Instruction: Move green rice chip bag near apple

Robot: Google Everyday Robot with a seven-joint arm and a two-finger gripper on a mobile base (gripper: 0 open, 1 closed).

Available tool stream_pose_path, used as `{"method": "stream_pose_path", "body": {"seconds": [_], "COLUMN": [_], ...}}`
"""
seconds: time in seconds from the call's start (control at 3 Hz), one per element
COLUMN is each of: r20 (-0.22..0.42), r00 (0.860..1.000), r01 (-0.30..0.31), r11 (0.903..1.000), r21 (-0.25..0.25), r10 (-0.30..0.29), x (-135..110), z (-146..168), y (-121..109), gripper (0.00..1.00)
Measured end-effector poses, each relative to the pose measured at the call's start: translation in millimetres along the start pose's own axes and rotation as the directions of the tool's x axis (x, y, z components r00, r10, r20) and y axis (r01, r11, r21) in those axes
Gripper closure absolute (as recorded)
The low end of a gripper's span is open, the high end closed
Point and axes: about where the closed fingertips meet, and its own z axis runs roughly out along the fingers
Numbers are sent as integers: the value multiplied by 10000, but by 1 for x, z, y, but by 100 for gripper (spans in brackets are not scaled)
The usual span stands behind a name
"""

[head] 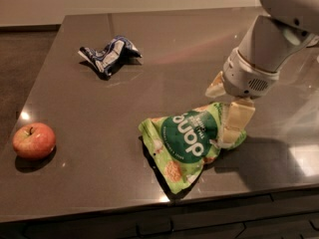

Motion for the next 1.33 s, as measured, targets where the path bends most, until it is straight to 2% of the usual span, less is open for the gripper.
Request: {"method": "stream_pose_path", "body": {"seconds": [0.67, 1.0, 1.33], "r20": [135, 473, 915], "r00": [9998, 9981, 9924], "r01": [131, 394, 852], "r11": [9996, 9990, 9961], "r21": [-249, -221, -230], "r10": [-127, -384, -827], "x": [-7, -30, -63], "z": [5, 0, 1], "y": [-4, -14, -24], "gripper": [65, 88, 100]}}
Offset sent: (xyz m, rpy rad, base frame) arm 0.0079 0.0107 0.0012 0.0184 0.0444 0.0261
